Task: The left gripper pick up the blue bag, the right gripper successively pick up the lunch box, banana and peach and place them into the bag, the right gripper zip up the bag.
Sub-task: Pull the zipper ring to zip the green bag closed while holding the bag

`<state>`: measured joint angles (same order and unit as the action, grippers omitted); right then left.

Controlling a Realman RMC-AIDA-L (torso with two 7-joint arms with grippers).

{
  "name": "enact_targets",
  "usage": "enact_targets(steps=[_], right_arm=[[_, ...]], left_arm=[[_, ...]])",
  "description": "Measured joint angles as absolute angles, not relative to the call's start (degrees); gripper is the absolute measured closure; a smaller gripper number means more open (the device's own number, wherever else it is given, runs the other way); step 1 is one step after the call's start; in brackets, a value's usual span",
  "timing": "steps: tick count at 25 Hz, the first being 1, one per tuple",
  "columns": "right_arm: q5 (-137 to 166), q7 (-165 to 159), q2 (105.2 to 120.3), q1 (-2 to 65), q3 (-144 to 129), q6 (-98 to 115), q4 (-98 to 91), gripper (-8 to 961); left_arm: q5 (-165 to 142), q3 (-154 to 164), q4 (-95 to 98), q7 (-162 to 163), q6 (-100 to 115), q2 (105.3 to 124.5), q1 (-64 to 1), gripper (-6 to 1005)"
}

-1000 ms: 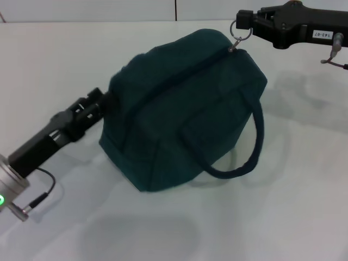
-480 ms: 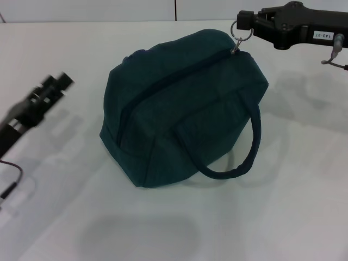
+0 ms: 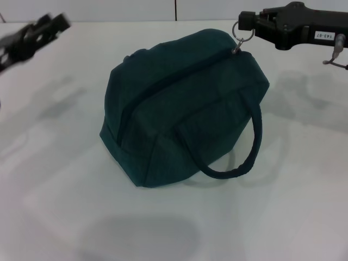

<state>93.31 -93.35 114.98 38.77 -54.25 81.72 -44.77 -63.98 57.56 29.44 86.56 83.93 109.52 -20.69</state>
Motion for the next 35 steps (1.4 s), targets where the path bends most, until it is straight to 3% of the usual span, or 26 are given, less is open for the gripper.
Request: enact_targets(steps=[3,6,13,16,20,35], right_arm=[[93.3,-93.3,114.9,38.9,-54.3,81.7,-44.6,883],[93.3,-93.3,114.88,38.9,-54.3,81.7,-44.7,883],[93.2,-93.1,115.04,38.8,-54.6,81.8,-45.0,882],[93.1,-92.7,115.15,39.1,-54.7,81.9,-44.6,881],[93.0,-92.3,115.21,39.2,-54.8,82.0,-44.5,880],[92.7,-92.0,115.38,38.8,-54.8,83.6,-44.4,878]], left_arm=[[-74.4,57.4,36.2,96.9,83.4,106.93,-25.7,233],[-83.9,57.5,44.7,106.0,85.1,106.17,-29.6,239],[-103.5,57.9,59.7,125.7,88.7,109.21,-40.3,255],[-110.8,57.8,58.1,129.3,89.1,110.8,-45.2,261],[-114.7,57.4,52.2,130.7,89.1,111.51,-49.7,270],[-119.3,57.3,48.6,136.5,87.6,112.05,-50.5,302]])
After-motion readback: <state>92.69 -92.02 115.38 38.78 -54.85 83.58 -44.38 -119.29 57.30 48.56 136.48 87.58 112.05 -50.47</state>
